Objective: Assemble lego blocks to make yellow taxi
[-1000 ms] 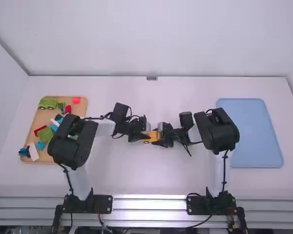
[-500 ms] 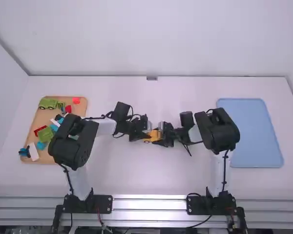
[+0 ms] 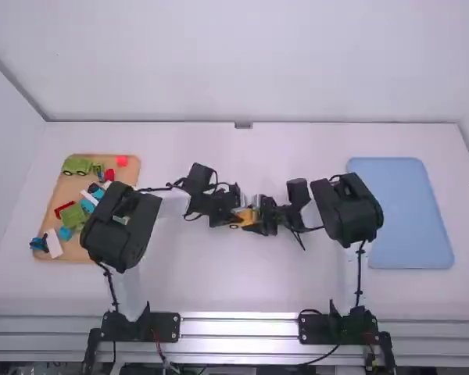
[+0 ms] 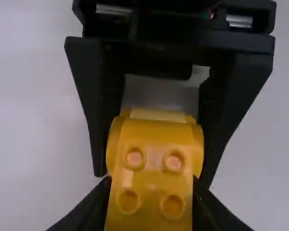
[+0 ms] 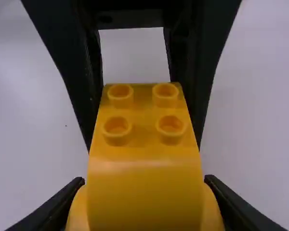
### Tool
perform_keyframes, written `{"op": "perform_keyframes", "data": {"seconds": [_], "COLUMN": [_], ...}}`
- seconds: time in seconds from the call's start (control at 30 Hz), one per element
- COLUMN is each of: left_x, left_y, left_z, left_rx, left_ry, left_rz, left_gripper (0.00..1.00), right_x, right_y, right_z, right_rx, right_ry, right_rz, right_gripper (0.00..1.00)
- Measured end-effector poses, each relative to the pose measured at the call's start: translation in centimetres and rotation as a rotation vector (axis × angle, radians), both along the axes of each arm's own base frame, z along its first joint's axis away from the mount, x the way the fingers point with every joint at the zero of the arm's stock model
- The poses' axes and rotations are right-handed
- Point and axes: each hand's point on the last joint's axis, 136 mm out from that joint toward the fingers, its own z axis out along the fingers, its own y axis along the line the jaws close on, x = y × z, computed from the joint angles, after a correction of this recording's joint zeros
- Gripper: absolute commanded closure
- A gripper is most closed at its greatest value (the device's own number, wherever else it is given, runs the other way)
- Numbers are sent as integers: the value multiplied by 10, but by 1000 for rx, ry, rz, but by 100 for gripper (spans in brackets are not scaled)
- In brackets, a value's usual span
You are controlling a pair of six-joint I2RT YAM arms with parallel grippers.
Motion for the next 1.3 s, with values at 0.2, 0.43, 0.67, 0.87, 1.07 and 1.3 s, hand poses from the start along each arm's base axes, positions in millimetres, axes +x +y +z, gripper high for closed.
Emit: {"op": "perform_keyframes", "data": {"seconds": [0.2,0.43,0.67,0.87,1.07,1.3], "left_x": [0,-4,-5,-3,-1,27], "left_y": [0,3,11,15,41,91], "left_z": [0,1,17,25,33,76], "left_rx": [2,20,59,83,100,58], "left_ry": [1,16,-24,-56,-23,-77], "left_rz": [0,5,3,10,74,262], "left_gripper": [65,64,58,55,43,1], "right_x": [0,-1,-3,-2,-2,4], "right_y": [1,2,4,3,3,4], "right_z": [0,1,1,1,1,2], "right_rx": [-1,3,4,3,3,-2], "right_ry": [-2,6,13,13,12,55], "right_rz": [2,8,11,9,9,-21], "right_gripper": [58,57,57,57,54,55]}}
